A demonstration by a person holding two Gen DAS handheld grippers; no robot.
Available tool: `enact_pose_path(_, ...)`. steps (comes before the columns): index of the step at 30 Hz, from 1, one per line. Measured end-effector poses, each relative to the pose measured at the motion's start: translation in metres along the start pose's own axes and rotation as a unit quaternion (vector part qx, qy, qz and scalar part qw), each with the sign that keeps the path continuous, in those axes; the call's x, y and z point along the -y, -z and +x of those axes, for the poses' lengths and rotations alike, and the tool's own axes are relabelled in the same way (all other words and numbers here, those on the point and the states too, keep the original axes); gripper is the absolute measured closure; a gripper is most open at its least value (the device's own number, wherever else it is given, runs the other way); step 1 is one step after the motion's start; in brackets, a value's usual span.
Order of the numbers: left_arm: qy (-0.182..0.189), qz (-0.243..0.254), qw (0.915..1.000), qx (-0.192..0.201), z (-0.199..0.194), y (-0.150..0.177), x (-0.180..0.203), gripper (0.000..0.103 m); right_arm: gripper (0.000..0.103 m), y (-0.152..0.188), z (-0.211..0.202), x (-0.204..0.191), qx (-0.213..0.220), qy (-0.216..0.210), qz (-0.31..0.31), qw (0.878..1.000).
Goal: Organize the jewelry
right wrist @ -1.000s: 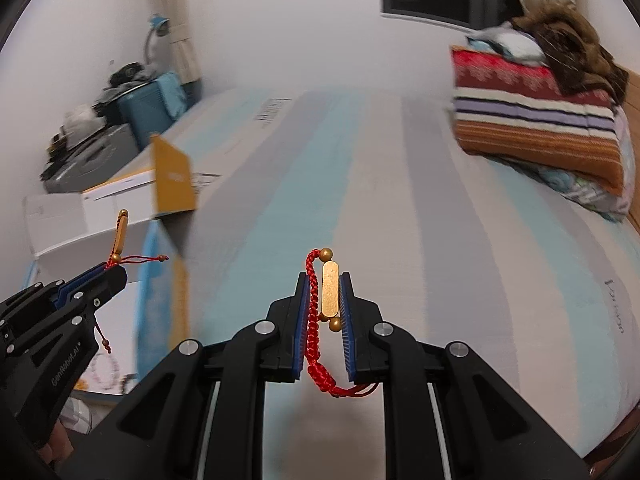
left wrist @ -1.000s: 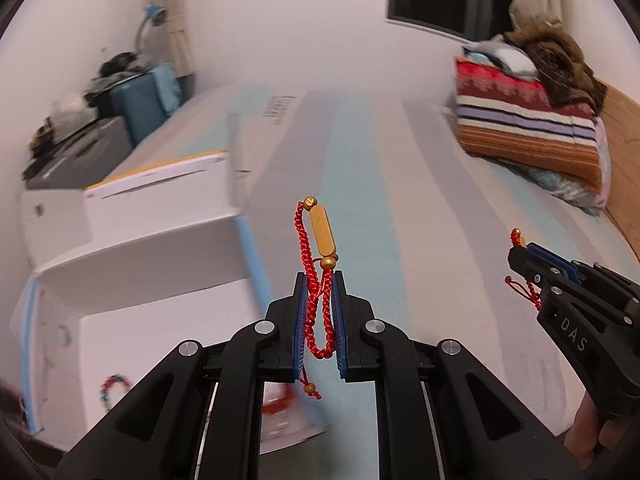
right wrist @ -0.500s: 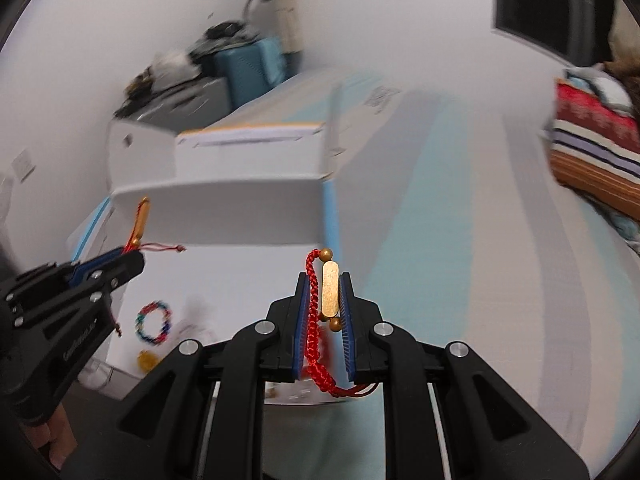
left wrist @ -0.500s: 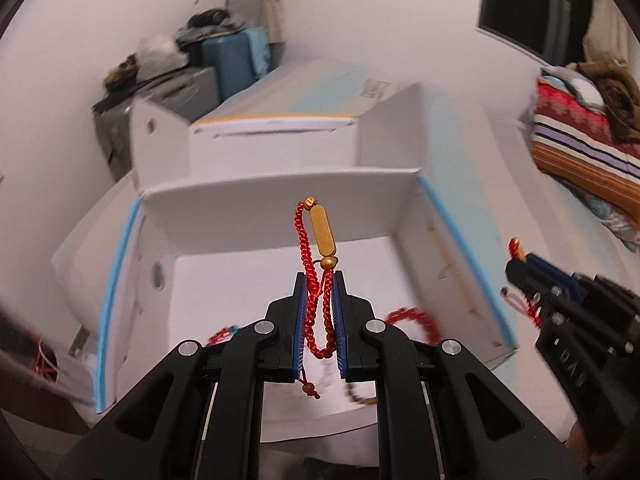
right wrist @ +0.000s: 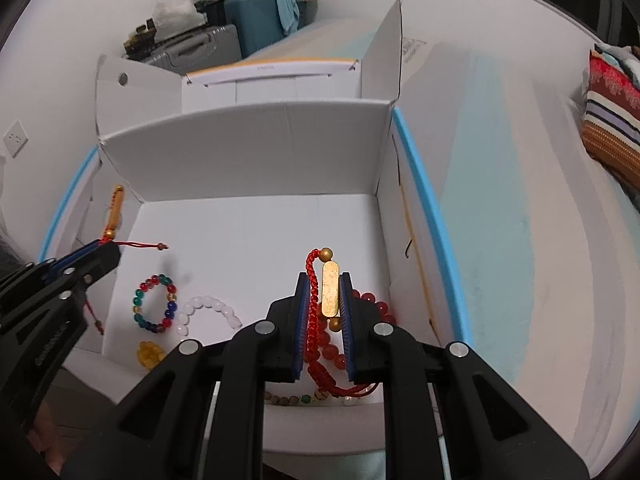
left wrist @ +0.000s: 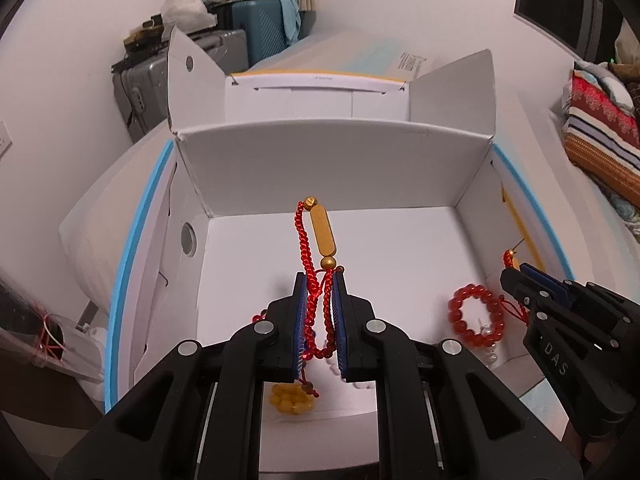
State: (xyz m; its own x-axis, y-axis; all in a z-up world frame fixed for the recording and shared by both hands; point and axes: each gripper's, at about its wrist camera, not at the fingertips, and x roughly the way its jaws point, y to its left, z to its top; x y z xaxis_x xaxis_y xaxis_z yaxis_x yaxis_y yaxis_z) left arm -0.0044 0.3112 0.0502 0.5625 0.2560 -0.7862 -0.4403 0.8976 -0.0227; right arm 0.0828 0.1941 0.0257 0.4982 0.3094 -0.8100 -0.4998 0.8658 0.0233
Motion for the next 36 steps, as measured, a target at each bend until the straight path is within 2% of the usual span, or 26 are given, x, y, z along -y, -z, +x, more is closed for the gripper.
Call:
enact_pose_path(7, 0.0, -0.004, 1.0, -0.006, 0.011, 0.0, -0.006, 0.088, 0.089, 0.002, 0.011, -0.001, -0.009, -0.003, 0.0, 1.0)
enact_pose_path(11, -0.003, -0.008, 0.9999, -0.006, 0.013, 0.0, -0.007, 0.087, 0.086, 0.001, 0.01, 0.0, -0.009, -0.01, 0.004, 1.0)
enact_pose_path(12, -0.004, -0.009, 0.9999, -0.005, 0.012, 0.0, -0.007, 0.085, 0.082, 0.002, 0.008, 0.0, -0.008, -0.015, 0.006, 1.0)
enact_pose_path(13, -0.007, -0.01, 0.9999, -0.004, 0.012, 0.0, -0.008, 0.081, 0.077, 0.002, 0.006, 0.0, -0.006, -0.019, 0.007, 1.0)
enact_pose_path(15, -0.01, -0.013, 0.9999, 0.001, 0.008, 0.001, -0.01, 0.078, 0.06, 0.002, -0.003, 0.003, 0.007, -0.024, 0.013, 1.0)
enact_pose_path(17, -0.013, -0.016, 0.9998, 0.003, 0.005, 0.002, -0.011, 0.062, 0.05, 0.001, -0.01, 0.004, 0.017, -0.025, 0.018, 0.999)
enact_pose_path(18, -0.014, -0.019, 0.9997, 0.005, 0.003, 0.003, -0.013, 0.058, 0.041, 0.001, -0.014, 0.005, 0.023, -0.026, 0.021, 0.999)
enact_pose_path(21, -0.019, -0.023, 0.9995, 0.012, -0.004, 0.006, -0.015, 0.043, 0.026, 0.002, -0.028, 0.006, 0.042, -0.024, 0.021, 0.999)
enact_pose_path(26, -0.024, -0.018, 0.9988, 0.038, -0.026, 0.013, -0.014, 0.019, 0.014, 0.012, -0.053, 0.005, 0.079, -0.011, 0.008, 0.997)
enact_pose_path(31, -0.034, -0.016, 0.9974, 0.062, -0.048, 0.028, -0.015, 0.009, 0.009, 0.033, -0.077, 0.005, 0.111, 0.002, -0.004, 0.994)
enact_pose_path(36, -0.028, -0.015, 0.9958, 0.086, -0.068, 0.053, -0.016, 0.006, 0.008, 0.059, -0.094, 0.003, 0.132, 0.014, -0.015, 0.991)
